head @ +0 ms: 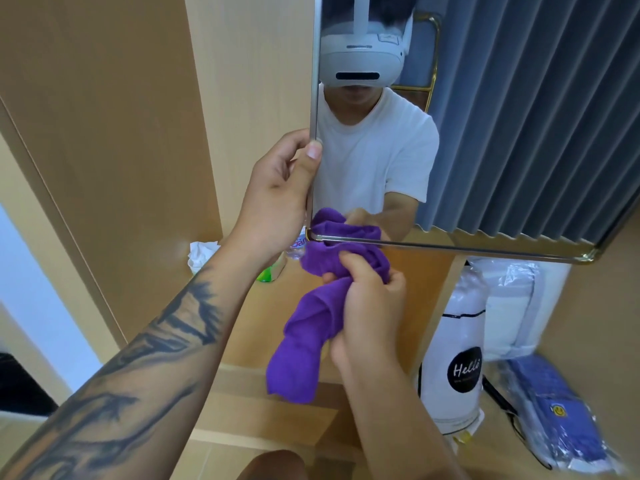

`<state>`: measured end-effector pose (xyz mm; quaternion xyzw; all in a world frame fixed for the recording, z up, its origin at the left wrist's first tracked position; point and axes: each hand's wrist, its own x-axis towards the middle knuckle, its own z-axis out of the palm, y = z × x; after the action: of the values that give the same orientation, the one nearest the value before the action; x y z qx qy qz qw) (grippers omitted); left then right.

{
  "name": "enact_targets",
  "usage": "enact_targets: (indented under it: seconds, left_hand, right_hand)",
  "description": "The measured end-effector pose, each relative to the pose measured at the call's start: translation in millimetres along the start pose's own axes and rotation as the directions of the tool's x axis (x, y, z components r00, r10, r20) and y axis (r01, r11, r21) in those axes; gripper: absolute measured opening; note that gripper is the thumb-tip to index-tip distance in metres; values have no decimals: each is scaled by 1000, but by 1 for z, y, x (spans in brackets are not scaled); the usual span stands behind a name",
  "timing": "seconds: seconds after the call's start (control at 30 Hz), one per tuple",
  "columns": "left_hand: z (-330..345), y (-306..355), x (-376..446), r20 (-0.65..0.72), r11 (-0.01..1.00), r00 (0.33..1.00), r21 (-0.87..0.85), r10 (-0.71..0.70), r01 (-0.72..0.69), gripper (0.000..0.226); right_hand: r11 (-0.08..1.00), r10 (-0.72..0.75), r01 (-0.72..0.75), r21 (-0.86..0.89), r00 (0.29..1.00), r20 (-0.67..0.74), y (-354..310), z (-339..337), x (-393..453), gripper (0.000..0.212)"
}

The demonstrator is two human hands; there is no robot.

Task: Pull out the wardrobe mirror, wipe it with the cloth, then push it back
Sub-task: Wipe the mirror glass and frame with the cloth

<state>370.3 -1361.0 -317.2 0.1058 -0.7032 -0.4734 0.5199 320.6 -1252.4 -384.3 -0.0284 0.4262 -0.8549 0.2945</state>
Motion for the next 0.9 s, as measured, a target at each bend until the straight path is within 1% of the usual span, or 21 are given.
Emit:
enact_targets:
  seconds: [0.07, 0.13, 0.23, 0.33, 0.37, 0.43, 0.5, 0.57, 0.63, 0.67, 0.7, 0.73, 0.8, 0.9]
  left_hand:
    - [-4, 1, 2, 17, 999, 1000, 42, -25, 24, 20]
    - [-7, 3, 2, 36, 998, 999, 64, -28, 26, 17]
    - [-9, 6, 2, 48, 996, 999, 90, -17, 13, 17]
    - [-10, 3, 2, 48, 996, 999, 91, -19, 15, 18]
    - [-10, 2, 2, 49, 996, 999, 85, -15, 11, 18]
    - [-10, 0, 2, 47, 996, 999, 86, -3, -1, 21]
    - [-9, -2, 3, 25, 996, 1000, 91, 4, -6, 26]
    - [-6, -3, 2, 0, 996, 1000, 91, 10, -10, 29]
    - [-4, -4, 1, -14, 997, 1000, 82, 12, -10, 27]
    - [-3, -3, 0, -13, 997, 1000, 78, 3, -2, 26]
    - [-4, -3, 0, -4, 997, 1000, 77, -10, 11, 27]
    - [-5, -2, 1, 11, 996, 1000, 82, -27, 26, 29]
    - [-10, 0, 3, 46, 994, 998, 99, -49, 45, 30]
    - [-14, 3, 3, 81, 991, 996, 131, -38, 27, 22]
  right_hand:
    - [991, 91, -94, 98, 995, 34, 8, 13, -5, 28]
    - [972, 170, -180, 153, 982, 78, 12, 21, -6, 29]
    - [924, 301, -341, 175, 928, 220, 13, 26, -7, 33]
    - [888, 376, -435, 151, 875, 305, 11, 23, -3, 30]
    - [888, 380, -438, 141, 871, 310, 9, 21, -3, 30]
    - [919, 336, -377, 116, 902, 270, 7, 15, -2, 35]
    - [961, 235, -257, 103, 953, 192, 4, 6, 0, 36]
    - [990, 113, -122, 72, 987, 114, -2, -2, 3, 32]
    - [1000, 6, -6, 16, 999, 54, -7, -7, 6, 29]
    - [1000, -23, 24, -1, 999, 41, -7, -7, 7, 29]
    - [1000, -23, 23, 0, 999, 47, -5, -4, 6, 29]
    - [1000, 11, -12, 16, 997, 74, -2, 0, 4, 28]
    - [989, 131, -140, 48, 979, 157, 8, 13, -2, 30]
    - [946, 267, -303, 112, 929, 257, 17, 29, -7, 36]
